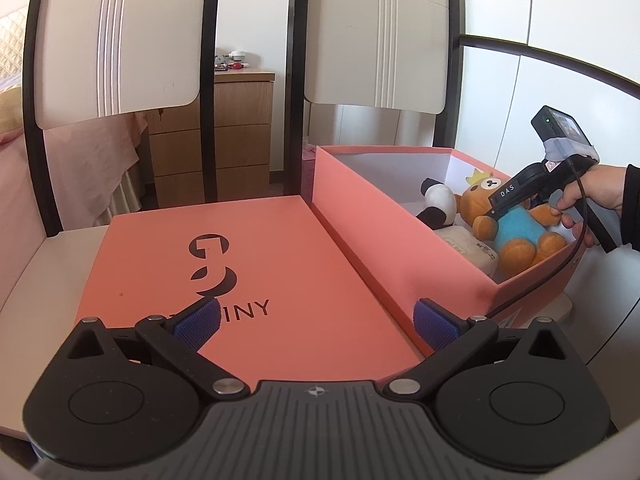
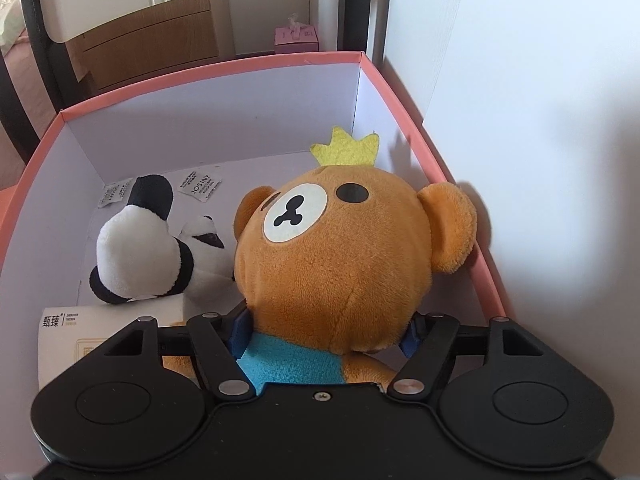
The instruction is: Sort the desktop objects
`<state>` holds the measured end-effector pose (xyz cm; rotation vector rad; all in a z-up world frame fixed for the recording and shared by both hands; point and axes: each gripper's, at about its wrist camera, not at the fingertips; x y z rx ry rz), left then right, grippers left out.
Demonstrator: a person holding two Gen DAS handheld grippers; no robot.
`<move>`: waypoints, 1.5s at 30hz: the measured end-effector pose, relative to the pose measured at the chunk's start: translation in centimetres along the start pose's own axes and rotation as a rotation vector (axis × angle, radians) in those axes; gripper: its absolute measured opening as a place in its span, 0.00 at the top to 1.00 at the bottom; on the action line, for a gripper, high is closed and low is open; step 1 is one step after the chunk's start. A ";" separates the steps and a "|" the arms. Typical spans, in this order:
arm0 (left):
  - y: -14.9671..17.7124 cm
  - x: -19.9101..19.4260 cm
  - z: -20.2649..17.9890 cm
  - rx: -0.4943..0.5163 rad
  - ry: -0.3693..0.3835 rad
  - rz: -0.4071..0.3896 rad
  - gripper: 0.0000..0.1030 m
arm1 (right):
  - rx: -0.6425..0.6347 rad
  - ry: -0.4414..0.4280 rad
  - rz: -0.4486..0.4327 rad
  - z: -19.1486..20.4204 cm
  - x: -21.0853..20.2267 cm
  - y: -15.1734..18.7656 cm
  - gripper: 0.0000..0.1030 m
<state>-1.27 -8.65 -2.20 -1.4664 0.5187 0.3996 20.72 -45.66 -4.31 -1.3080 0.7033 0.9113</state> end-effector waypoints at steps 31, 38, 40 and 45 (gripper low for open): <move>2.2 -3.7 8.2 -0.062 -0.174 -0.051 0.00 | -0.067 -0.369 -0.518 14.6 -15.2 9.9 0.00; 3.2 -3.8 8.2 -0.046 -0.184 -0.040 0.00 | -0.100 -0.413 -0.556 17.3 -14.6 14.2 0.00; 3.3 -3.8 8.1 -0.046 -0.184 -0.036 0.00 | -0.133 -0.434 -0.548 18.0 -13.9 15.2 0.00; 3.5 -3.5 7.9 -0.047 -0.208 -0.032 0.00 | -0.262 -0.422 -0.557 20.3 -13.1 16.4 0.01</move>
Point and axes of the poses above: each gripper's, at about its wrist camera, not at the fingertips, and x roughly the way its jaws point, z to its left, y to its underside, and after that the axes turned 10 degrees about -y, right-handed
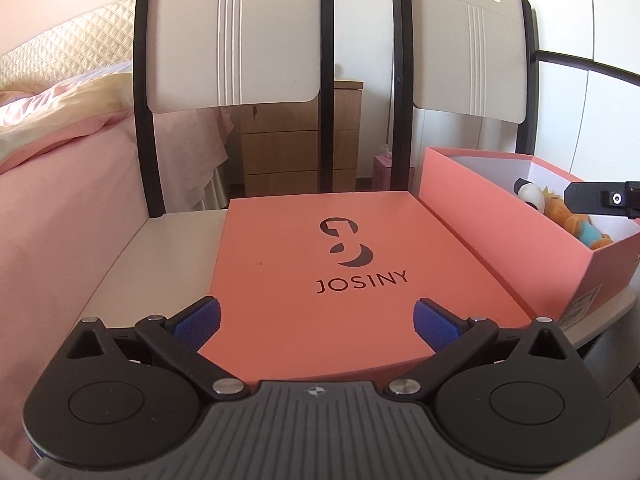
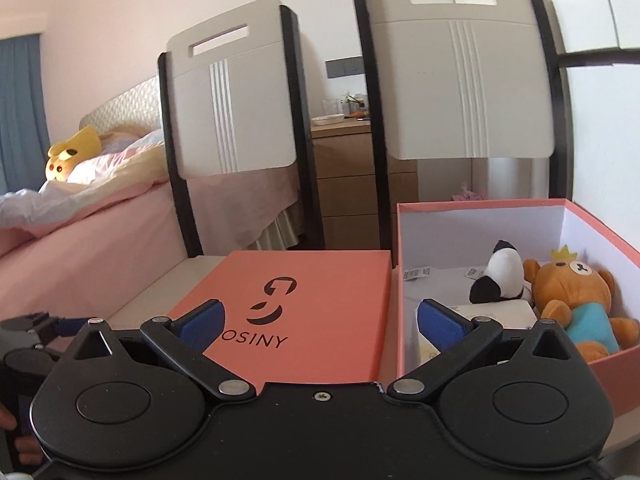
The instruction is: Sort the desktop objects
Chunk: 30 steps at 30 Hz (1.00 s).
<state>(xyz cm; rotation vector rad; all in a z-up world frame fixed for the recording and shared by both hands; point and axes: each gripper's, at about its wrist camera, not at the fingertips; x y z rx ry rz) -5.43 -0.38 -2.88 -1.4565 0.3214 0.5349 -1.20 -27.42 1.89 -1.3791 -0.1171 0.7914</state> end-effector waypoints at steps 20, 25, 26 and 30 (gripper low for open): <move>0.4 -0.4 1.3 -0.072 0.039 0.002 0.00 | 0.024 -0.032 -0.003 1.1 1.2 0.9 0.00; 0.8 -0.9 3.0 -0.104 0.039 -0.006 0.00 | 0.111 -0.048 -0.064 1.9 0.3 1.5 0.01; 0.8 -1.0 3.4 -0.111 0.035 -0.010 0.00 | 0.135 -0.054 -0.081 2.1 0.1 1.8 0.01; 1.0 -1.2 5.4 -0.153 -0.016 -0.030 0.00 | 0.236 -0.074 -0.141 3.4 -0.5 3.5 0.01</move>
Point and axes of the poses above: each gripper's, at about its wrist camera, not at the fingertips, and x roughly the way its jaws point, z to its left, y to its underside, and after that the axes turned 10 degrees about -y, right-handed
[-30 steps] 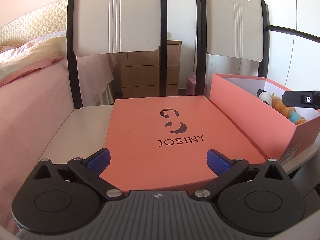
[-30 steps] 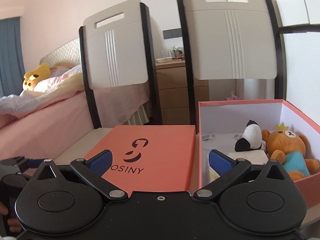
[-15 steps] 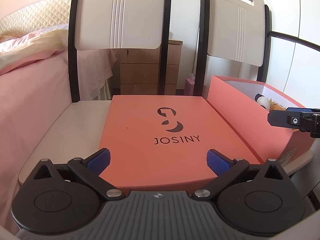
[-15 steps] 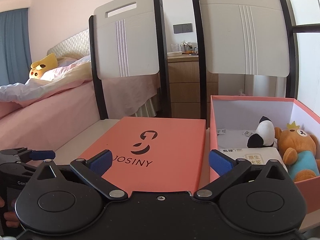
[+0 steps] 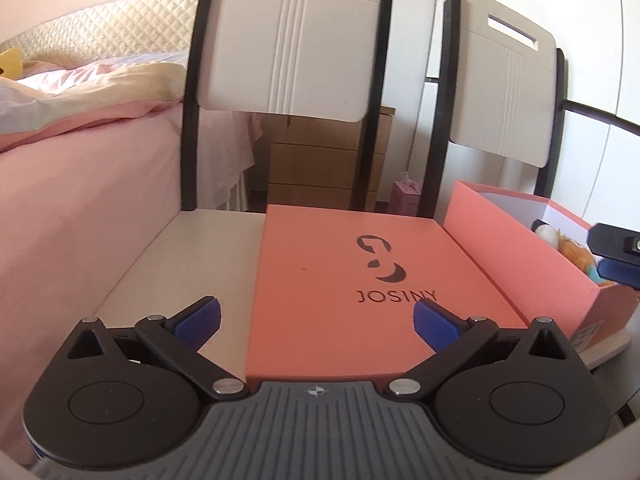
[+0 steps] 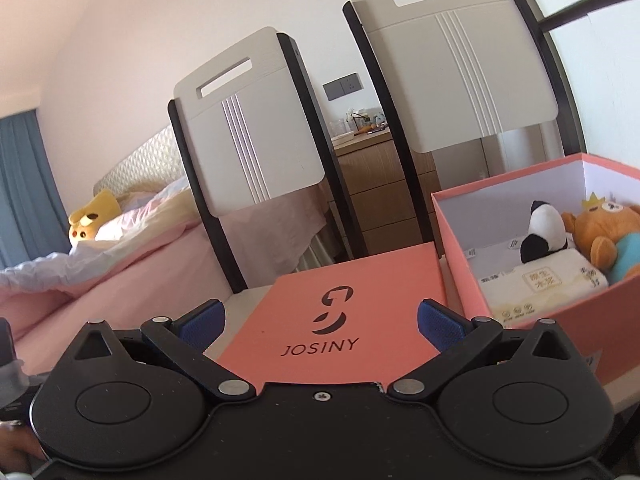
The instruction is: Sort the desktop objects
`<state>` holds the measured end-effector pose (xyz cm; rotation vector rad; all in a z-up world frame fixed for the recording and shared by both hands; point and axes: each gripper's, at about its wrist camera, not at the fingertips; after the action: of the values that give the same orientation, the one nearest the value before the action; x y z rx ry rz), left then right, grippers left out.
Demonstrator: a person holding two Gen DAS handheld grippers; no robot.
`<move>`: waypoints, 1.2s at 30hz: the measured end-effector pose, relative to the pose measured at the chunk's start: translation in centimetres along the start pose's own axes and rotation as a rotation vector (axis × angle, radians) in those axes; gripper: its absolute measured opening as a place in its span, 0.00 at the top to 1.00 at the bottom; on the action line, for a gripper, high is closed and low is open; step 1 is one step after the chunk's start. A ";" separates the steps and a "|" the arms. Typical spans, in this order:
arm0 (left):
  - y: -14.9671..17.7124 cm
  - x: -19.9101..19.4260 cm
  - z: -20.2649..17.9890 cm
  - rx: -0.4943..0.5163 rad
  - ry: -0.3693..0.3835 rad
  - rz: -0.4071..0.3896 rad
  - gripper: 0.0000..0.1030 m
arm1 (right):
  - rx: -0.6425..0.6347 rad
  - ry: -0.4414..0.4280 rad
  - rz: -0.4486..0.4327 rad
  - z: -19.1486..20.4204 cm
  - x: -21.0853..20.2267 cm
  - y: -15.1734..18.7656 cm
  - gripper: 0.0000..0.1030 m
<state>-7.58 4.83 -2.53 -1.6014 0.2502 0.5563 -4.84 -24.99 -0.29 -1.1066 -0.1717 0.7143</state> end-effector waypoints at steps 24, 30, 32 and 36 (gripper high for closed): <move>-0.8 -0.6 5.7 -0.223 0.041 0.020 0.00 | 1.000 0.102 -0.320 -4.4 6.0 15.6 0.25; -0.8 -0.4 6.1 -0.241 0.064 0.033 0.00 | 1.037 0.089 -0.360 -5.2 8.0 16.6 0.50; -0.7 -0.3 6.2 -0.241 0.060 0.035 0.00 | 1.038 0.089 -0.361 -5.4 8.2 16.9 0.59; -0.8 0.0 6.6 -0.259 0.058 0.050 0.00 | 1.051 0.080 -0.354 -5.6 8.0 17.1 0.60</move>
<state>-8.56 11.41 -2.01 -1.8687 0.2704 0.5997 -3.66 -20.08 -19.25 -0.0854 0.0829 0.3408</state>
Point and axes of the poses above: each gripper's, at about its wrist camera, not at the fingertips, and x roughly the way its jaws point, z to its left, y to its underside, and after that the axes turned 10 degrees about -y, right-handed
